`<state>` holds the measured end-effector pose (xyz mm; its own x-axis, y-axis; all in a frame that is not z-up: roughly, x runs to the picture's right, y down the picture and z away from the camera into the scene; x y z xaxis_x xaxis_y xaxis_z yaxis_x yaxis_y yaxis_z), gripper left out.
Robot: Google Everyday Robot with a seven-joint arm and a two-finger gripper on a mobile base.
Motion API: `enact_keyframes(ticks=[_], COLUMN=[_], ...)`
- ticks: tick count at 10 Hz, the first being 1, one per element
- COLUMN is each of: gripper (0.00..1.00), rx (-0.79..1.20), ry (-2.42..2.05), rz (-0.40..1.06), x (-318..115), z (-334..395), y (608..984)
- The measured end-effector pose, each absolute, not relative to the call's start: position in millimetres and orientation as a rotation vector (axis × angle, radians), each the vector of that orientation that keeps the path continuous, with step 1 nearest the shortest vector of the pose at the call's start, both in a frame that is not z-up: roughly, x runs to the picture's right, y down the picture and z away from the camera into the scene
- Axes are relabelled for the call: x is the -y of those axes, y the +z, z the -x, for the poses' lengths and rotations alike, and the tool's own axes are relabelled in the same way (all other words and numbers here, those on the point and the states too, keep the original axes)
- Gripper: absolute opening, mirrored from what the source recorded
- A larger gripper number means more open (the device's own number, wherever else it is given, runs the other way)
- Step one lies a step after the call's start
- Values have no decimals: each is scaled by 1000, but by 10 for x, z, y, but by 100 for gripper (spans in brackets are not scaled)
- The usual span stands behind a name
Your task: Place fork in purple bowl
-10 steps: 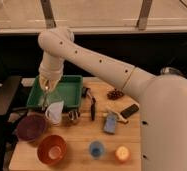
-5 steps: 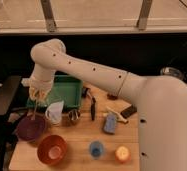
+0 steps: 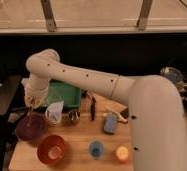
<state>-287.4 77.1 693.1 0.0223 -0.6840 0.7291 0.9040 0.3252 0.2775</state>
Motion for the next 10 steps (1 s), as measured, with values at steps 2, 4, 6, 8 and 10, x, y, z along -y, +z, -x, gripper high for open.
enact_keyframes(ticks=[2, 4, 6, 8, 10], gripper=[24, 47, 60, 60, 60], rx=[902, 895, 883, 884, 893], ry=[-1272, -1281, -1279, -1275, -1258], rz=[309, 330, 347, 367, 386], x=[-833, -906, -939, -1000, -1031], z=[2935, 2957, 2954, 2976, 2969], y=[6994, 7065, 7119, 7174, 7237])
